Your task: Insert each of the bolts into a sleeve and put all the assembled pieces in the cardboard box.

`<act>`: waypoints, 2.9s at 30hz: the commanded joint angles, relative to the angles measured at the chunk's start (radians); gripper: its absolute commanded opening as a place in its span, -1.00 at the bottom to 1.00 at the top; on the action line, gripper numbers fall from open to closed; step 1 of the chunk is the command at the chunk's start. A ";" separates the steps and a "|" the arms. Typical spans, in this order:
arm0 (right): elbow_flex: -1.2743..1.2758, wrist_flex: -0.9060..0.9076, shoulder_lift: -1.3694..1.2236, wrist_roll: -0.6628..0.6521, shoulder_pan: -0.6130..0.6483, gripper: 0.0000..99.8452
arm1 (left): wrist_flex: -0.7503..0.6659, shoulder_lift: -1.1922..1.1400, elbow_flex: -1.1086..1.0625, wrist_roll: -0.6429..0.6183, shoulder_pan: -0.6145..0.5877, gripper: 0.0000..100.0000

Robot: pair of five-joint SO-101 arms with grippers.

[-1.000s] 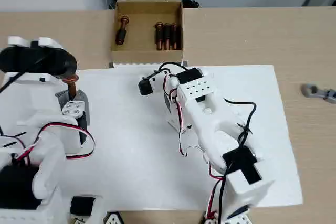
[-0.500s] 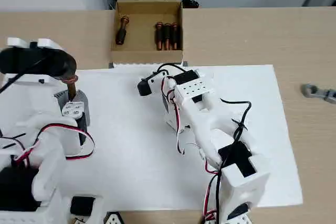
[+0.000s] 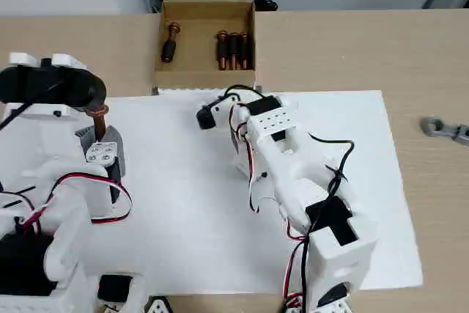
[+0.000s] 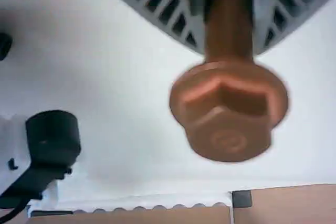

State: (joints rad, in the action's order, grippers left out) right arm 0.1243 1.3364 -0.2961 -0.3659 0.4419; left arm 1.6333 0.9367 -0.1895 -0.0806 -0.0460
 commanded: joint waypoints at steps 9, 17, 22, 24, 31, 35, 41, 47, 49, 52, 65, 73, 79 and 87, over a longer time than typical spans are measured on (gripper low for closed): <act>-0.015 0.024 -0.007 -0.003 0.013 -0.98 | -0.037 0.012 0.001 0.005 0.008 -0.99; -0.012 0.039 0.196 0.000 -0.004 -0.98 | -0.074 0.014 -0.001 0.003 0.008 -0.99; -0.011 0.111 0.409 0.000 -0.001 -0.98 | -0.095 0.006 -0.001 0.002 0.008 -0.99; -0.011 0.157 0.495 0.031 -0.002 -0.98 | -0.112 0.005 -0.007 0.002 0.008 -0.99; 0.032 0.165 0.845 0.212 0.013 -0.98 | -0.311 0.012 -0.191 -0.005 0.017 -0.99; 0.255 0.012 1.090 0.285 0.081 -0.98 | -0.548 0.014 -0.300 -0.057 0.040 -0.99; 0.758 -0.346 1.509 0.319 0.189 -0.99 | -0.807 0.005 -0.352 -0.064 0.066 -0.99; 1.092 -0.575 1.880 0.397 0.208 -0.99 | -0.822 0.005 -0.352 -0.081 0.181 -0.99; 1.140 -0.582 1.952 0.434 0.208 -0.99 | -0.824 0.005 -0.346 -0.138 0.212 -0.99; 1.168 -0.587 2.014 0.473 0.206 -0.99 | -0.850 0.005 -0.348 -0.196 0.258 -0.99; 1.214 -0.679 2.066 0.517 0.206 -0.99 | -0.872 0.002 -0.352 -0.199 0.542 -0.99; 1.214 -0.679 2.066 0.516 0.206 -0.99 | -0.824 -0.071 -0.352 -0.203 0.574 -0.99; 1.214 -0.679 2.064 0.516 0.202 -0.99 | -0.783 -0.069 -0.344 -0.275 0.574 -0.99; 1.215 -0.679 2.060 0.516 0.202 -0.99 | -0.655 -0.069 -0.223 -0.293 0.611 -0.99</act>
State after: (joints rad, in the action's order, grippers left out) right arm 1.3441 0.6828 1.7553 0.1389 0.6429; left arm 0.9413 0.8661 -0.5025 -0.3675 0.5386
